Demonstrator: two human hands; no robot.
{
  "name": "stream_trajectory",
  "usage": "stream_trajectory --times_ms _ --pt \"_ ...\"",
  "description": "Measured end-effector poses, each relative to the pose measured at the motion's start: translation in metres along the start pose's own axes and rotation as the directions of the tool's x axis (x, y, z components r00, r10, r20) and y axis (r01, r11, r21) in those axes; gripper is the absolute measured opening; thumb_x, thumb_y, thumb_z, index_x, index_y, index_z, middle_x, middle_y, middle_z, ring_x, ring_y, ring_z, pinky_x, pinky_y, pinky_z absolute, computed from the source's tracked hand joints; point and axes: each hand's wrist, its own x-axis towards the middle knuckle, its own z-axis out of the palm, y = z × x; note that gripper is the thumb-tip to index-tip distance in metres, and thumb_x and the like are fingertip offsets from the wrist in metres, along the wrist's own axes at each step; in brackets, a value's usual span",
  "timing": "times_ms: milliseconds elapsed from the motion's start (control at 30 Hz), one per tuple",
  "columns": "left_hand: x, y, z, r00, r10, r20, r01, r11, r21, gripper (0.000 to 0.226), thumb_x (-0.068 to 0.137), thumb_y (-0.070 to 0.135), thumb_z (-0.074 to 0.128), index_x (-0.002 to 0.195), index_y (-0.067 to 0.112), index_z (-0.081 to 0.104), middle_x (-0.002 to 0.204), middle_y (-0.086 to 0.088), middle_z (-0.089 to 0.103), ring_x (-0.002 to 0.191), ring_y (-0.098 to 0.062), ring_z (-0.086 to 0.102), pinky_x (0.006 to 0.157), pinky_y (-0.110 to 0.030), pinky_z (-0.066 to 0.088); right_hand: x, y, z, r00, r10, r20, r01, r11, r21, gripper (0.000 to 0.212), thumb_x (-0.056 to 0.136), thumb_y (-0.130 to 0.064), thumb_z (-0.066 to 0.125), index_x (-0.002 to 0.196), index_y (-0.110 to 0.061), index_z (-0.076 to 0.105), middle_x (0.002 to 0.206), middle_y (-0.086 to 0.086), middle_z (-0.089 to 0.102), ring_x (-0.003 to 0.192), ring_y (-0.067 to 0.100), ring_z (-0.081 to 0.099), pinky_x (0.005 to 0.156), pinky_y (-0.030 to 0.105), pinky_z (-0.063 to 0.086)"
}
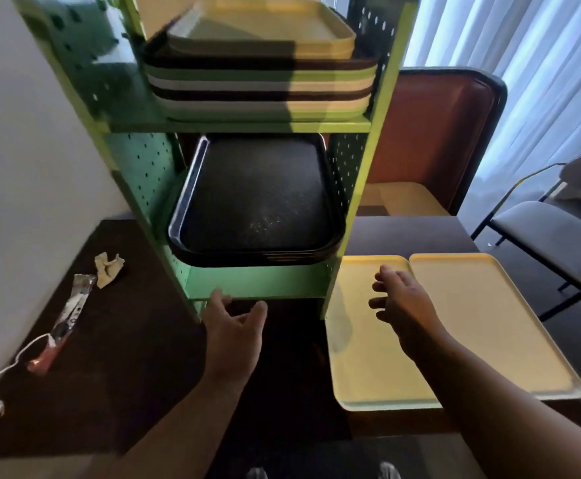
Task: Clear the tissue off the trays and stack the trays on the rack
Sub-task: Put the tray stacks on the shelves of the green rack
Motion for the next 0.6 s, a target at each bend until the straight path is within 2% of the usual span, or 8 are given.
stream_trajectory --times_ms 67,133,200,333,400,500,600 --pt "-0.009 -0.016 0.033 0.989 -0.095 0.115 0.077 0.985 0.152 0.071 0.088 0.034 0.07 0.148 0.017 0.035 0.136 -0.004 0.051 0.104 -0.017 0.062 0.081 -0.032 0.052 0.015 0.018 -0.025 0.999 0.021 -0.025 -0.022 0.999 -0.041 0.035 0.105 -0.042 0.049 0.118 -0.012 0.06 0.11 0.009 0.066 0.088 0.024 0.065 0.076 0.042 0.051" --pt "-0.021 -0.024 0.068 0.955 -0.183 0.234 0.112 0.951 0.288 0.068 0.089 0.038 0.067 0.147 0.02 0.037 0.128 0.001 0.055 0.106 -0.016 0.06 0.082 -0.03 0.049 0.029 0.034 -0.054 0.998 0.039 -0.053 -0.043 0.996 -0.077 0.031 0.104 -0.039 0.051 0.119 -0.013 0.058 0.108 0.008 0.066 0.089 0.023 0.065 0.079 0.043 0.052" --pt "-0.031 -0.024 0.106 0.92 -0.244 0.306 0.118 0.918 0.378 0.063 0.088 0.035 0.067 0.144 0.02 0.042 0.116 0.003 0.059 0.1 -0.013 0.061 0.077 -0.028 0.048 0.045 0.049 -0.089 0.996 0.064 -0.069 -0.072 0.99 -0.118 0.028 0.103 -0.037 0.055 0.118 -0.013 0.057 0.11 0.009 0.066 0.095 0.025 0.064 0.085 0.045 0.054" --pt "-0.054 -0.023 0.188 0.867 -0.29 0.405 0.066 0.873 0.484 0.053 0.084 0.029 0.065 0.134 0.016 0.052 0.097 0.004 0.065 0.086 -0.01 0.063 0.078 -0.028 0.051 0.079 0.085 -0.175 0.985 0.133 -0.111 -0.157 0.955 -0.251 0.043 0.097 -0.036 0.061 0.135 -0.014 0.054 0.128 0.01 0.061 0.11 0.027 0.06 0.094 0.046 0.053" --pt "-0.068 -0.026 0.227 0.819 -0.314 0.48 0.001 0.838 0.546 0.053 0.082 0.032 0.065 0.131 0.019 0.053 0.097 0.006 0.066 0.089 -0.011 0.065 0.082 -0.029 0.053 0.097 0.106 -0.221 0.966 0.187 -0.179 -0.237 0.918 -0.318 0.049 0.094 -0.038 0.062 0.138 -0.017 0.052 0.137 0.012 0.056 0.117 0.031 0.057 0.098 0.051 0.052" --pt "-0.09 -0.037 0.278 0.717 -0.376 0.588 -0.136 0.751 0.646 0.06 0.08 0.035 0.067 0.136 0.019 0.051 0.109 0.006 0.063 0.098 -0.016 0.064 0.087 -0.029 0.051 0.118 0.131 -0.281 0.91 0.247 -0.333 -0.384 0.804 -0.455 0.057 0.089 -0.041 0.061 0.141 -0.019 0.051 0.143 0.014 0.05 0.124 0.036 0.053 0.095 0.048 0.052" --pt "-0.111 -0.05 0.311 0.672 -0.449 0.588 -0.158 0.689 0.707 0.064 0.082 0.037 0.068 0.141 0.018 0.048 0.119 0.002 0.062 0.108 -0.018 0.062 0.092 -0.027 0.047 0.127 0.149 -0.326 0.877 0.216 -0.429 -0.45 0.682 -0.577 0.066 0.088 -0.041 0.061 0.149 -0.019 0.045 0.147 0.014 0.044 0.131 0.037 0.044 0.102 0.051 0.048"
